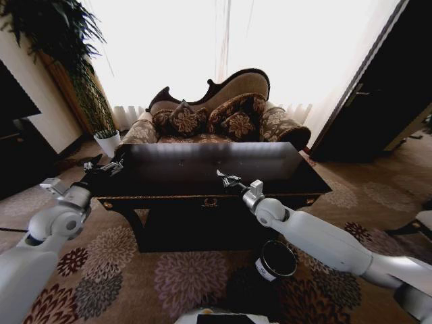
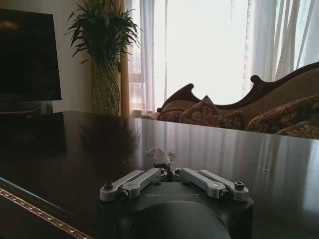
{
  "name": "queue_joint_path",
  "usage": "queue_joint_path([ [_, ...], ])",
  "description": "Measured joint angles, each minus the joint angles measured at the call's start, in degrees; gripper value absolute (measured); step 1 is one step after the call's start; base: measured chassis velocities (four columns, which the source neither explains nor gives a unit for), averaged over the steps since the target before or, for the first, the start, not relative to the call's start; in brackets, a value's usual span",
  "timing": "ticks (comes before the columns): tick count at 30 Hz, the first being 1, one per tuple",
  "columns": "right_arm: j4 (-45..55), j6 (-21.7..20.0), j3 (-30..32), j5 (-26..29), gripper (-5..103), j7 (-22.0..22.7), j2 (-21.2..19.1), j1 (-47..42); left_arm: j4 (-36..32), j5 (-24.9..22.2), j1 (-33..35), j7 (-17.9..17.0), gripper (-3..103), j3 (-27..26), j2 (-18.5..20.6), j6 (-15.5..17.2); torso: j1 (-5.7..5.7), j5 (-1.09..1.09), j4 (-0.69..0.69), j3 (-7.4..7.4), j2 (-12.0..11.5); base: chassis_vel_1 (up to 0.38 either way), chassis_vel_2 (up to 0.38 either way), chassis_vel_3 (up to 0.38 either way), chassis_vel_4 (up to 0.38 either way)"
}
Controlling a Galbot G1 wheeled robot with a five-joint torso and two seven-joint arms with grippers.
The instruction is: Move to the front of the table and place the trash on the table into the trash bin.
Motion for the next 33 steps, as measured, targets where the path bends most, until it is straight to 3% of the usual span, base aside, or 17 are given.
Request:
queue_joint_path([
  [7,5.5,0.3,16.9,-1.1,0,0.0,-4.6,-16.9,0.0,0.0,0.0,0.0,100,0.0,0.0,0.0,0.0,-0.01,0.0,0.0,0.0,0.0,0.0,0.0,0.0],
  [15,9.4,0.5,31.5,-2.8,0,0.7,-3.2,-31.5,0.0,0.0,0.0,0.0,100,0.0,0.0,0.0,-0.01,-0.02,0.01,0.0,0.0,0.0,0.0,0.0,0.0],
  [26,12.7,1.3,49.3,-5.2,0,0.7,4.8,-48.2,0.0,0.0,0.0,0.0,100,0.0,0.0,0.0,-0.01,-0.02,0.02,-0.01,0.0,0.0,0.0,0.0,0.0],
  [29,12.7,2.6,55.9,-6.5,0,-1.0,8.7,-53.9,0.0,0.0,0.0,0.0,100,0.0,0.0,0.0,-0.01,-0.02,0.01,0.0,0.0,0.0,0.0,0.0,0.0],
  [33,11.8,4.6,59.9,-10.1,0,-3.4,12.0,-58.3,0.0,0.0,0.0,0.0,100,0.0,0.0,0.0,-0.01,-0.03,0.01,0.0,0.0,0.0,0.0,0.0,0.0],
])
